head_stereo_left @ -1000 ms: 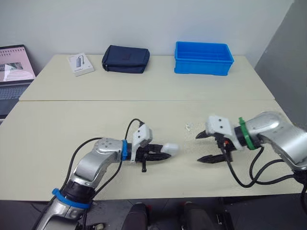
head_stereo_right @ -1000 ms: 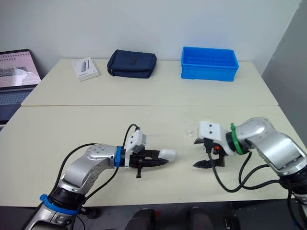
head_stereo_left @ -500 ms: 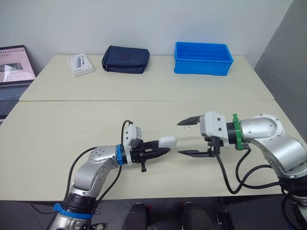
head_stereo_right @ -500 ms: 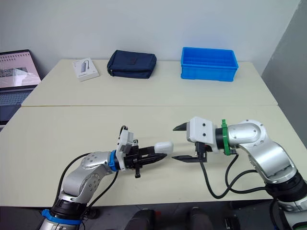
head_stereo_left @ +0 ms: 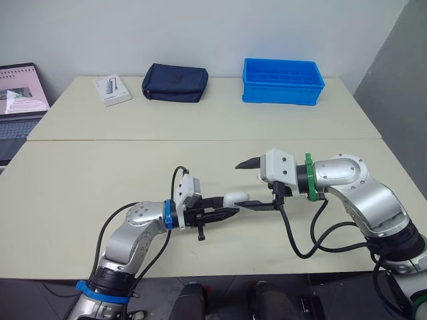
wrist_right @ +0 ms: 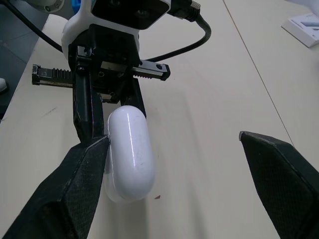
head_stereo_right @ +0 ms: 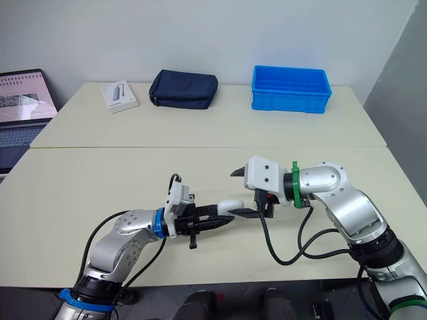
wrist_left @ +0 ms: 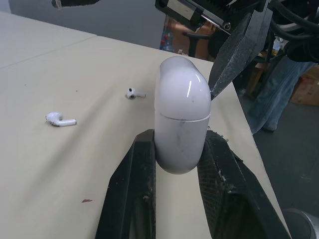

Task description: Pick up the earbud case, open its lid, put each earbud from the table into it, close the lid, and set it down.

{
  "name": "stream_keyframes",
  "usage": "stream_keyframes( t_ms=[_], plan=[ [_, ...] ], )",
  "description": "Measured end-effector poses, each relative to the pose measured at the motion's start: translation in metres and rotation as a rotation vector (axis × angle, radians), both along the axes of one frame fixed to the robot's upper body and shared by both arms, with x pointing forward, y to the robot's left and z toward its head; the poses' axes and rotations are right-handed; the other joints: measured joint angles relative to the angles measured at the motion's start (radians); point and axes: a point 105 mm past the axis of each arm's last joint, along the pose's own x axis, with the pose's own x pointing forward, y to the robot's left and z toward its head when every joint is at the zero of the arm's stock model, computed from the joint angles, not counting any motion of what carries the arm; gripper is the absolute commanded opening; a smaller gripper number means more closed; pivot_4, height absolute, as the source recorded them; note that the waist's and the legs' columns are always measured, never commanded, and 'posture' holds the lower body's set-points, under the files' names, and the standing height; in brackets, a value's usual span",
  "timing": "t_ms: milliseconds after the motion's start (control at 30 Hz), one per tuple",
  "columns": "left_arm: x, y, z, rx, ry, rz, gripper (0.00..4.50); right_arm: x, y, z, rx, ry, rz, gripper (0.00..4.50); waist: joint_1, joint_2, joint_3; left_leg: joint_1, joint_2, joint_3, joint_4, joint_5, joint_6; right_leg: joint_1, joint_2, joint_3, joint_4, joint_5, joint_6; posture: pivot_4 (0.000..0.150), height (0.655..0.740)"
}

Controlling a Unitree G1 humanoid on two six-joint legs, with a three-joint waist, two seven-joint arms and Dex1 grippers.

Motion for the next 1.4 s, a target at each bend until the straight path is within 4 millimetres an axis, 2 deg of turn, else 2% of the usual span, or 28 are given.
stream_keyframes(
  t_ms=[467, 667, 867, 1100, 1233, 1400],
  plan=[
    [0.001, 0.001, 0.0, 0.001, 0.011, 0.009, 0.78, 0.003, -0.003, -0.005, -0.046, -0.018, -0.009, 4.34, 0.0, 0.0, 0.0, 0.0, 0.0, 0.0, 0.0, 0.0, 0.0, 0.0, 0.0, 0.0, 0.0, 0.0, 0.0, 0.15, 0.74],
    [0.001, 0.003, -0.003, 0.035, -0.034, 0.0, 0.78, 0.005, -0.003, -0.007, -0.034, 0.033, -0.026, 4.34, 0.0, 0.0, 0.0, 0.0, 0.0, 0.0, 0.0, 0.0, 0.0, 0.0, 0.0, 0.0, 0.0, 0.0, 0.0, 0.15, 0.74],
    [-0.006, -0.001, -0.01, 0.052, -0.028, -0.055, 0.78, 0.014, -0.008, 0.01, 0.004, 0.02, -0.083, 4.34, 0.0, 0.0, 0.0, 0.0, 0.0, 0.0, 0.0, 0.0, 0.0, 0.0, 0.0, 0.0, 0.0, 0.0, -0.001, 0.15, 0.74],
    [-0.006, 0.0, -0.01, 0.053, -0.032, -0.059, 0.78, 0.013, -0.011, 0.012, 0.025, 0.065, -0.085, 4.34, 0.0, 0.0, 0.0, 0.0, 0.0, 0.0, 0.0, 0.0, 0.0, 0.0, 0.0, 0.0, 0.0, 0.0, -0.001, 0.15, 0.74],
    [-0.002, 0.001, -0.009, 0.047, -0.036, -0.024, 0.78, 0.012, -0.02, 0.019, 0.044, 0.07, -0.095, 4.34, 0.0, 0.0, 0.0, 0.0, 0.0, 0.0, 0.0, 0.0, 0.0, 0.0, 0.0, 0.0, 0.0, 0.0, -0.001, 0.15, 0.74],
    [0.01, 0.011, -0.005, 0.003, -0.055, 0.113, 0.78, 0.007, -0.048, 0.021, 0.07, 0.05, -0.142, 4.34, 0.002, 0.0, 0.0, 0.0, 0.0, 0.0, 0.0, 0.0, 0.0, 0.0, 0.0, 0.0, 0.0, 0.0, -0.001, 0.15, 0.74]
  ],
)
